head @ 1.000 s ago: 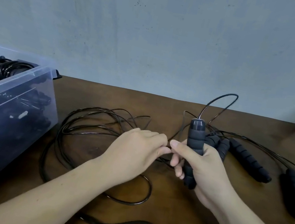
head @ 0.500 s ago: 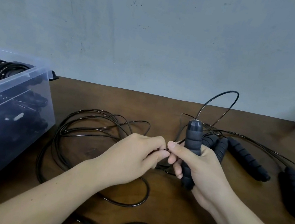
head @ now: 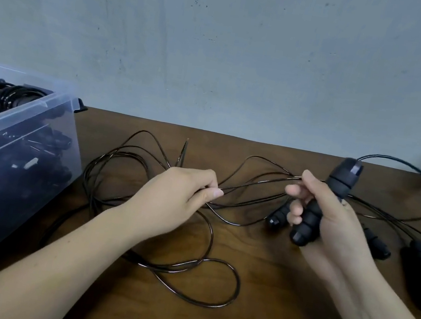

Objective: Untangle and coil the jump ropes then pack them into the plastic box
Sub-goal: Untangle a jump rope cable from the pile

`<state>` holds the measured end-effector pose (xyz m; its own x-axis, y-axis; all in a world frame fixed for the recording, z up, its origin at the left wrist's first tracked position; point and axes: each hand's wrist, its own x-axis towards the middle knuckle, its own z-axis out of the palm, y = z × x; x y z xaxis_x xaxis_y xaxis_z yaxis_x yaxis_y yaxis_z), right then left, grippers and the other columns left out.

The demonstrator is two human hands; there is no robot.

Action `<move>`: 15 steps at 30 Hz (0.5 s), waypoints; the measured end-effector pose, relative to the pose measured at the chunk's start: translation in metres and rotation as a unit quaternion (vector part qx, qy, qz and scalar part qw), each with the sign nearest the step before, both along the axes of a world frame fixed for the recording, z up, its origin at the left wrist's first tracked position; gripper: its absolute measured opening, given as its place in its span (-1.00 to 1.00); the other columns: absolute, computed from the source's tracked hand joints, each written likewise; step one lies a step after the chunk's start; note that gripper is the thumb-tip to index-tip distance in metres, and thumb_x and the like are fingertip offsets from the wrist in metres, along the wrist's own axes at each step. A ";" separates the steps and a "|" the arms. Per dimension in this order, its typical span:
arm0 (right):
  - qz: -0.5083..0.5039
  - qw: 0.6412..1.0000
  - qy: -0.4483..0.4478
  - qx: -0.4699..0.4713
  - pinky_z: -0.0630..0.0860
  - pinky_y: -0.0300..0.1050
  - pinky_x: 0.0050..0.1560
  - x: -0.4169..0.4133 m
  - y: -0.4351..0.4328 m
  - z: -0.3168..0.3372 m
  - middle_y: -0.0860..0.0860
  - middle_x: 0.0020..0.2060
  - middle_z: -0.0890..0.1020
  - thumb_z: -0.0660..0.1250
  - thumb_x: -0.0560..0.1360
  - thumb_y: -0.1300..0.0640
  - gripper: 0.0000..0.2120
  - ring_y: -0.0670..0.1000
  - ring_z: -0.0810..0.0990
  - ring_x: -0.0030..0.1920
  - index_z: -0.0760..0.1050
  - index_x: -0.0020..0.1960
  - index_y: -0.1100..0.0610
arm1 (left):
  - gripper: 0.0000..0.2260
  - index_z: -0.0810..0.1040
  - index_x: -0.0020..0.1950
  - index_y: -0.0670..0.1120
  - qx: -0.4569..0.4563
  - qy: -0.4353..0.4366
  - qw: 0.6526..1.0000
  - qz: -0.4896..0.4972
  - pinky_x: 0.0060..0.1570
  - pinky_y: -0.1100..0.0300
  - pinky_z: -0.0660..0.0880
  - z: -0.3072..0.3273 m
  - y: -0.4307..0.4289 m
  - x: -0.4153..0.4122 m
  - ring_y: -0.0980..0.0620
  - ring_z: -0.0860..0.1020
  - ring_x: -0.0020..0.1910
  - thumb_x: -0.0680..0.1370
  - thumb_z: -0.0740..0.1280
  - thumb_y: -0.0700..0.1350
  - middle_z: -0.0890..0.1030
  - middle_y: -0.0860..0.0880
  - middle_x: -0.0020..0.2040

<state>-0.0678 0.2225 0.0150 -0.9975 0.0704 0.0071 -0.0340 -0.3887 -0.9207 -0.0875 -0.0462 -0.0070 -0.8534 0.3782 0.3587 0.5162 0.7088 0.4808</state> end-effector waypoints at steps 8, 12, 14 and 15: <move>0.068 0.988 0.045 0.132 0.46 -0.11 -0.38 0.013 -0.031 -0.026 0.21 -0.16 0.73 0.49 0.55 0.15 -0.77 0.06 0.55 -0.38 0.67 0.10 0.30 | -0.81 0.47 -0.03 0.08 -0.033 0.052 0.997 -0.036 -0.27 0.07 0.47 -0.004 0.024 0.018 0.08 0.48 -0.23 0.72 0.23 0.11 0.49 0.13 -0.23; 0.027 0.968 0.084 0.233 0.56 -0.12 -0.34 0.014 -0.032 -0.032 0.15 -0.17 0.77 0.47 0.60 0.18 -0.88 0.11 0.70 -0.27 0.70 0.04 0.24 | -0.82 0.46 -0.02 0.13 -0.061 0.046 0.996 -0.036 -0.24 0.04 0.51 -0.007 0.023 0.015 0.10 0.50 -0.19 0.70 0.21 0.16 0.51 0.16 -0.18; 0.028 0.967 0.089 0.239 0.58 -0.14 -0.31 0.014 -0.031 -0.028 0.14 -0.18 0.78 0.47 0.60 0.20 -0.89 0.13 0.74 -0.22 0.70 0.03 0.26 | -0.79 0.46 -0.03 0.13 -0.060 0.042 0.997 -0.033 -0.24 0.03 0.52 -0.006 0.021 0.013 0.10 0.51 -0.17 0.70 0.21 0.19 0.52 0.14 -0.18; 0.025 0.970 0.087 0.226 0.58 -0.15 -0.31 0.013 -0.029 -0.024 0.16 -0.18 0.78 0.47 0.59 0.23 -0.90 0.14 0.75 -0.20 0.69 0.03 0.27 | -0.78 0.46 -0.04 0.12 -0.060 0.044 0.997 -0.027 -0.23 0.02 0.53 -0.005 0.019 0.012 0.09 0.51 -0.17 0.70 0.21 0.20 0.53 0.14 -0.18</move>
<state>-0.0549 0.1933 -0.0093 -0.9806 -0.0278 0.1940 -0.1951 0.0481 -0.9796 -0.0756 -0.0269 -0.0117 -0.7978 0.4675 0.3808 0.5917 0.7282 0.3457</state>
